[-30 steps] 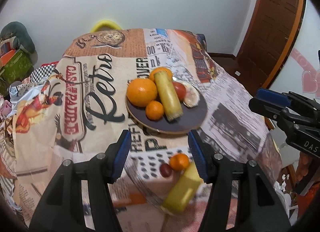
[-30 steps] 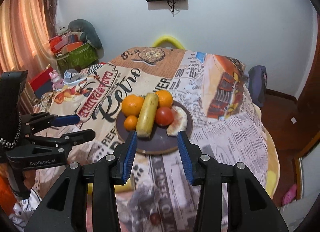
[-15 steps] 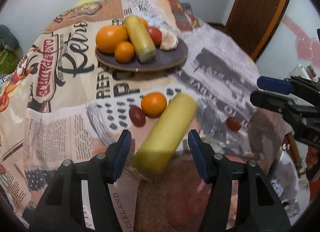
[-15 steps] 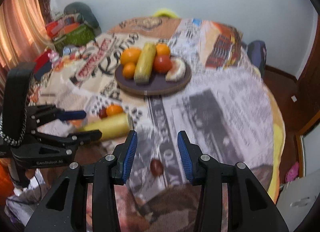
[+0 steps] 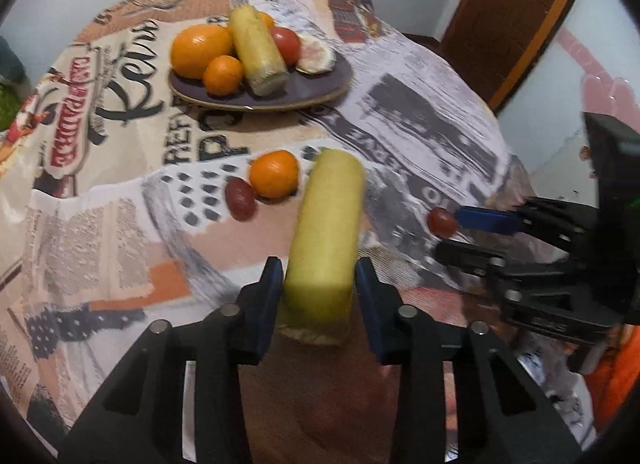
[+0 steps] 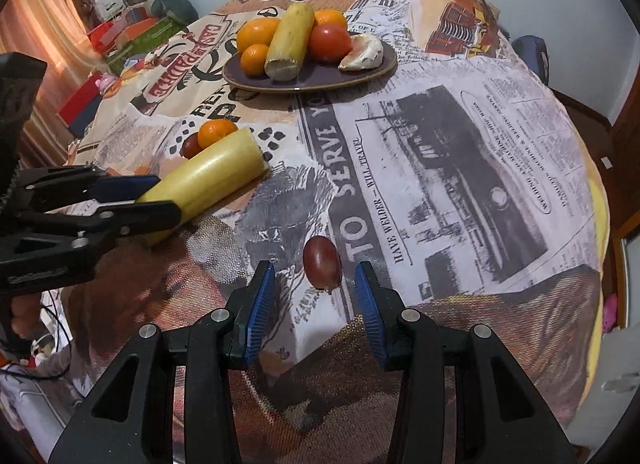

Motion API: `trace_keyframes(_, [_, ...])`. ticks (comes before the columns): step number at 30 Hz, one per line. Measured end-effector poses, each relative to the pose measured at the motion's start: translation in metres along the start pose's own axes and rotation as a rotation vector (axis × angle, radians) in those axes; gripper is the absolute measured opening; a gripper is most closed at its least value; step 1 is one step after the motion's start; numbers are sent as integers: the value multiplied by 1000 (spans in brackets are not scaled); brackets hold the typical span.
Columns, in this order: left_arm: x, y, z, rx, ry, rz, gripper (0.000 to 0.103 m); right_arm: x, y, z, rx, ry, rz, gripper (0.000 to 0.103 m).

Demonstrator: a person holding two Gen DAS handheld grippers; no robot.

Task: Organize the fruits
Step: 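Grasp the large yellow-green cob with the left gripper while the right gripper grasps a dark-red date, then carry the cob to the plate with the left gripper while the right gripper places the date there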

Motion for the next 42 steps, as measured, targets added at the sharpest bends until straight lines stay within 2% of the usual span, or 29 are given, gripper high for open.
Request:
trace_keyframes(2, [-1,-6,3,-27,11,36,36,-1,-1,1,-1,-12,5,37])
trace_keyframes(6, [-12,-12,17,-59,44,59,36,-2,-4,2,8,-22,6,25])
trace_keyframes(11, [-30,-15,28,-73,48,64,36,-4,-5,3,3,-26,-2,25])
trace_keyframes(17, [-47,-20,35,-75,35,65,37,-7,-5,2,-12,-32,-8,17])
trace_keyframes(24, [-54,-22,35,-58,17,52,37,-11,-11,-10,4,-61,8,17])
trace_keyframes(34, [-46,-19,-20,-49,-114,37,37,-25,-16,-40,26,-136,32,17])
trace_keyframes(42, [-58,12,-66,-69,-226,-27,37,-46,-10,-60,36,-193,14,17])
Point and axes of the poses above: each gripper's, at about its wrist camera, not at the fingertips, and z roughly the way its jaws point, y to its left, x to its underside, the point moved 7 cm from there along z, roughly the way its jaws point, and after that the axes turned 12 degrees about y, right-handed, at the moved point
